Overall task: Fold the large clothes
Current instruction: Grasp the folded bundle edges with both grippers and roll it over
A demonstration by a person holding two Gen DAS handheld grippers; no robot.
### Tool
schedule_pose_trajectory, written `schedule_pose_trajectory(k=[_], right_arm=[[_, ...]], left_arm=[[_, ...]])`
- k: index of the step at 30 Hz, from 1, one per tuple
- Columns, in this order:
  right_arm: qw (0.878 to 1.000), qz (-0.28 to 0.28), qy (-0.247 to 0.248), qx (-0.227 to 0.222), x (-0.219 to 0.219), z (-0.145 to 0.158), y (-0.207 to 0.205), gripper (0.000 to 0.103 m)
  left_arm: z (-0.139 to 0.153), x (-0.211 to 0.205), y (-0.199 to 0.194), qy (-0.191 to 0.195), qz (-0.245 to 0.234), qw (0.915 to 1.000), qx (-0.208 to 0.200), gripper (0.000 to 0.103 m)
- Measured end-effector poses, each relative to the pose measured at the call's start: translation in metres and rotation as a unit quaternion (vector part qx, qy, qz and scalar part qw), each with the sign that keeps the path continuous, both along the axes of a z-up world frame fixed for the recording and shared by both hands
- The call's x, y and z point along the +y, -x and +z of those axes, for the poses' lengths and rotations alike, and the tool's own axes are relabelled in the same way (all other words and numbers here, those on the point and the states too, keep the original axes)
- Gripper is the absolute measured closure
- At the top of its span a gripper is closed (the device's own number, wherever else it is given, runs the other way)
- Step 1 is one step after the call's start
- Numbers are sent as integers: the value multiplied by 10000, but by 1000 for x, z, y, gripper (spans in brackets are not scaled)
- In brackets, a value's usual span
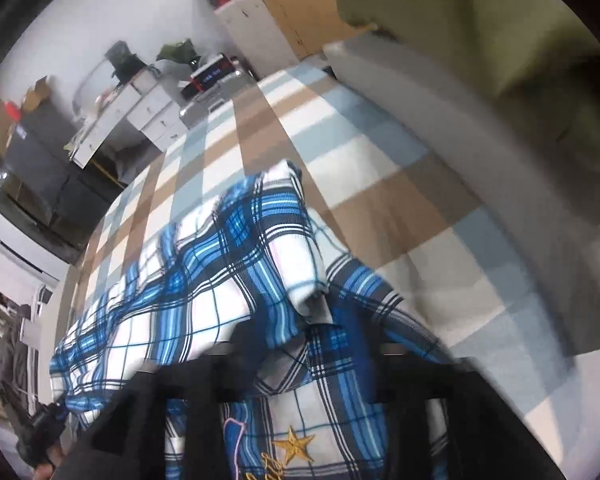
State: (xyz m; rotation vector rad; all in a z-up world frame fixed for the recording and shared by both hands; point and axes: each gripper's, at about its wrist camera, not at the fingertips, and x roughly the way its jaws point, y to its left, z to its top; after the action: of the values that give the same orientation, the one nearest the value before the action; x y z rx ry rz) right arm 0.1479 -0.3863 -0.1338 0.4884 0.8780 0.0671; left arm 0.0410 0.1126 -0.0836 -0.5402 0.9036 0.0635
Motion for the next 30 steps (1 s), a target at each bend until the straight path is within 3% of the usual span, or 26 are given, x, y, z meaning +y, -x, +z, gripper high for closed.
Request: schedule_pose_trajectory(k=[4,7,10,13,16,19,22,24,26,27,30], right_arm=[[9989,-32,167,-430,-9,23,19,46],[9964,414,-236,-697,-8,29,30,46],[9878,1039,-1056,-483,-3,17,28,44],[9827,1415,-1181,-173,16,3,26,44],[9750,1924,-1112,-2,49,-8,22,43],[9666,2348,-1016,142,84,-21,20,43],[9649,2532,-701,32,104,-22,23,43],[9635,2603,-623,54,109,-21,22,43],[9626,2571,-849,103,105,-25,19,43],[9621,2560,-926,121,104,-25,16,43],[9584,2569,-1239,148,96,-27,12,43]], left_arm=[[19,8,14,-57,181,9992,-363,68],[36,-1,18,-180,1,9976,-664,67],[44,-19,16,-398,-363,9947,-872,65],[45,-24,15,-346,-458,9934,-988,61],[40,-39,13,-347,-866,9917,-888,57],[22,-62,8,-382,-1480,9873,-428,57],[6,-69,12,-29,-1737,9844,-271,56],[-8,-66,12,537,-1722,9835,-162,55],[-26,-63,7,1305,-1668,9773,-17,55],[-30,-64,5,1510,-1650,9747,-7,55],[-29,-70,3,1437,-1581,9766,-241,59]])
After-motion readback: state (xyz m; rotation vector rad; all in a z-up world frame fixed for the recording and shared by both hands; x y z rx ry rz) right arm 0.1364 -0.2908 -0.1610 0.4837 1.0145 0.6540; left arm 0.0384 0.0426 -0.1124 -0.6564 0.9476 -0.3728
